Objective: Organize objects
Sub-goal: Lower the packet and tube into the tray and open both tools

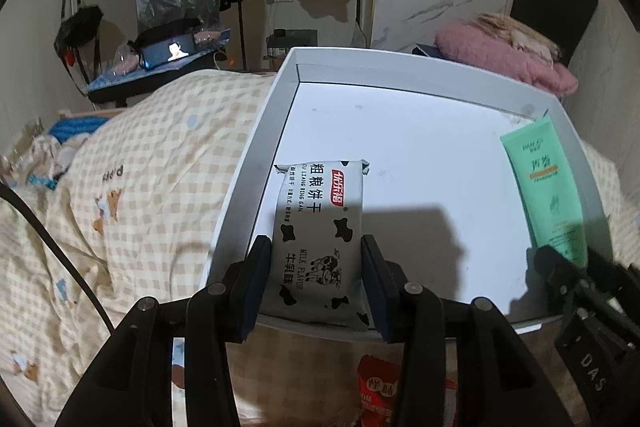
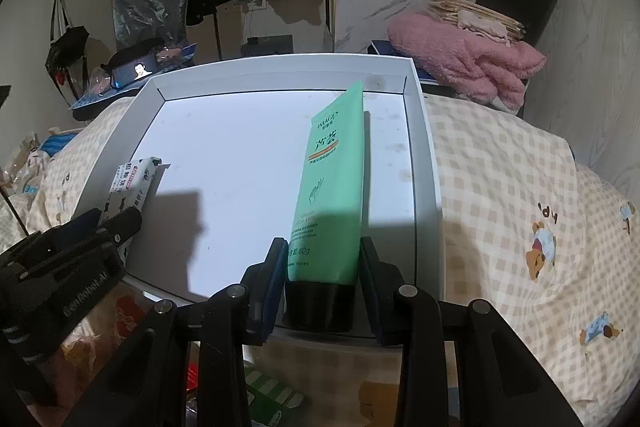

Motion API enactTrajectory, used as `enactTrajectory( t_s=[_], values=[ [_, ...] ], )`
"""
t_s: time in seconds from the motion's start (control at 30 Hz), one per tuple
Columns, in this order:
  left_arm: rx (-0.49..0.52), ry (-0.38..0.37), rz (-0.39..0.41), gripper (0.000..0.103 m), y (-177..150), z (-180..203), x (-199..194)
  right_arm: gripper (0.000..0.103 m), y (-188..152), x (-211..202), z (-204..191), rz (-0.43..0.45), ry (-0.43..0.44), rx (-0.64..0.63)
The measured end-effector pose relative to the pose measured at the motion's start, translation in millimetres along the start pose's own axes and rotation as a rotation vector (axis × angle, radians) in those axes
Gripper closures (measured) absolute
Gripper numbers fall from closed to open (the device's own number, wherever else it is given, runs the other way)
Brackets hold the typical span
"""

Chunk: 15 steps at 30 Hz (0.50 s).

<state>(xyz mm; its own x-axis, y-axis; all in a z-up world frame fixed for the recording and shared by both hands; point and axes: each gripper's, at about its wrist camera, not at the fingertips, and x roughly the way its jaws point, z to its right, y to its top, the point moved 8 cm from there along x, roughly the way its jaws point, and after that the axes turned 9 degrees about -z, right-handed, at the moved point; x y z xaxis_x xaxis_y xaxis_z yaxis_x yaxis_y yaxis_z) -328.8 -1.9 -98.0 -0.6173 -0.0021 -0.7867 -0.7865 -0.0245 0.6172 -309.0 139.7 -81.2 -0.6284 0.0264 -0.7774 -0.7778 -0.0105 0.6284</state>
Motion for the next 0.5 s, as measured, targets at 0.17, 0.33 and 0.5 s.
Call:
enactTrajectory(
  t_s=[0.17,0.33,0.5],
  values=[
    [0.009,0.006,-0.012,0.052,0,1,0,0.066,1,0,-2,0.003,0.01,-0.002],
    [-0.003,-0.032,0.007,0.046,1,2,-5,0.066,4,-8,-12,0.046,-0.004,-0.061],
    [0.018,-0.042,0.04,0.043,3,7,-14,0.066,8,-19,-18,0.085,0.011,-0.07]
  ],
)
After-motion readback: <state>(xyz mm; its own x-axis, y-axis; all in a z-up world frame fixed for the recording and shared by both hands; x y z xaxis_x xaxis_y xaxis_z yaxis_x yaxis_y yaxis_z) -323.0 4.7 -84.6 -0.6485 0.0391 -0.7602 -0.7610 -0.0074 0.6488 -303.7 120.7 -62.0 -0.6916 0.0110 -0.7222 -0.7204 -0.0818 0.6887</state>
